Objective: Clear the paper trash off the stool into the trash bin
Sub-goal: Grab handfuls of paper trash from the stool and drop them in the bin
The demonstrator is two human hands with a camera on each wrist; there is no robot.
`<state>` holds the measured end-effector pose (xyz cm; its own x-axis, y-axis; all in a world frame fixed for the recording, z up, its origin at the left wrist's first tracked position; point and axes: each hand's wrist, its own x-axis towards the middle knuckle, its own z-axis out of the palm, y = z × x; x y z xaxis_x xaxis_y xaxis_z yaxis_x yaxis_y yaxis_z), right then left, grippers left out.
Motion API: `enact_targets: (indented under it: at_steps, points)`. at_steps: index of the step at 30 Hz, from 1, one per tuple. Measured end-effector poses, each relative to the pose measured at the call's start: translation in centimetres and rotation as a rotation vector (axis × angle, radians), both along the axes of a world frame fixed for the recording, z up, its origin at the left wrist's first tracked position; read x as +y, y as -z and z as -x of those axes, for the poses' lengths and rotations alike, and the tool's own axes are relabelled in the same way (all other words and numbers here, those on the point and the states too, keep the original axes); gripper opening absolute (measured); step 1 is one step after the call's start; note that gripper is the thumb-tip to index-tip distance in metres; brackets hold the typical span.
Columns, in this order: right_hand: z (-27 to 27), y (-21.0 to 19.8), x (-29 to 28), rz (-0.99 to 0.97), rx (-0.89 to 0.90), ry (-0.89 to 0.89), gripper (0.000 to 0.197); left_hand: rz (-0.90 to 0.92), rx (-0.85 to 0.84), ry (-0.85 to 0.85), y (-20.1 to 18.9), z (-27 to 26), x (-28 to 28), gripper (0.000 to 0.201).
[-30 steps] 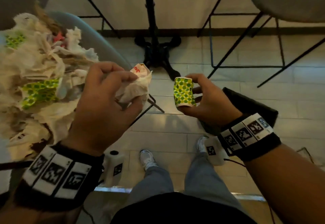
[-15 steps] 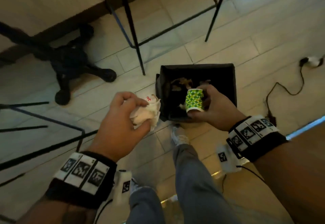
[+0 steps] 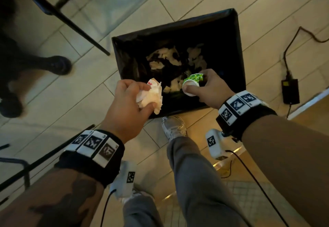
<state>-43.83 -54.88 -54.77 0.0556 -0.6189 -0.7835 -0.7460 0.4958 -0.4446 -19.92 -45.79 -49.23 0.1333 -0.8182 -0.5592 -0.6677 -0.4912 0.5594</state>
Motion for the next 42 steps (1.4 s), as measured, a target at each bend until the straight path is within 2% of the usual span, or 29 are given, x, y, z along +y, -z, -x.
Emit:
enact_targets:
  at_steps: [3,5,8,10,11,14,16,20,21,27,32,37,42]
  points:
    - [0.1,2.0,-0.7,-0.007,0.045,0.035,0.089,-0.035,0.063,-0.018,2.3,0.5,-0.6,0.055]
    - [0.2,3.0,-1.2,-0.002,0.086,0.049,0.092,-0.107,0.2,-0.046,3.5,0.6,-0.9,0.072]
    - [0.0,4.0,-1.7,-0.056,0.145,0.069,0.12,-0.229,0.306,0.019,4.6,0.9,-0.9,0.097]
    - [-0.3,3.8,-1.9,-0.103,0.162,0.044,0.139,-0.274,0.309,0.076,4.3,1.1,-0.4,0.102]
    - [-0.3,3.7,-2.0,-0.117,0.159,0.007,0.14,-0.287,0.31,0.082,4.0,1.0,-0.1,0.103]
    - [-0.2,2.5,-2.0,-0.14,0.128,-0.153,0.124,-0.291,0.296,0.077,2.9,0.2,0.9,0.096]
    - [-0.3,1.2,-1.8,-0.106,0.112,-0.224,0.107,-0.285,0.282,0.037,1.3,-0.4,1.4,0.084]
    - [-1.5,-3.3,-0.8,-0.067,0.133,-0.395,0.064,-0.266,0.199,-0.066,-4.3,-2.3,3.6,0.044]
    - [-1.9,-4.8,-0.5,-0.072,0.136,-0.455,0.058,-0.251,0.187,-0.082,-5.8,-3.0,4.5,0.042]
    - [-9.5,-15.5,3.1,0.035,0.117,-0.844,0.047,-0.118,0.142,-0.201,-16.5,-7.0,11.1,0.041]
    - [-19.2,-25.2,8.5,0.157,-0.032,-1.136,0.039,0.05,0.142,-0.411,-26.0,-9.9,19.5,0.034]
    - [-28.2,-34.0,16.9,0.171,-0.215,-1.244,0.031,0.221,0.049,-0.58,-34.6,-12.6,30.4,0.031]
    - [-34.6,-41.1,24.7,0.266,-0.348,-1.365,0.023,0.41,-0.101,-0.763,-41.0,-14.4,39.8,0.024]
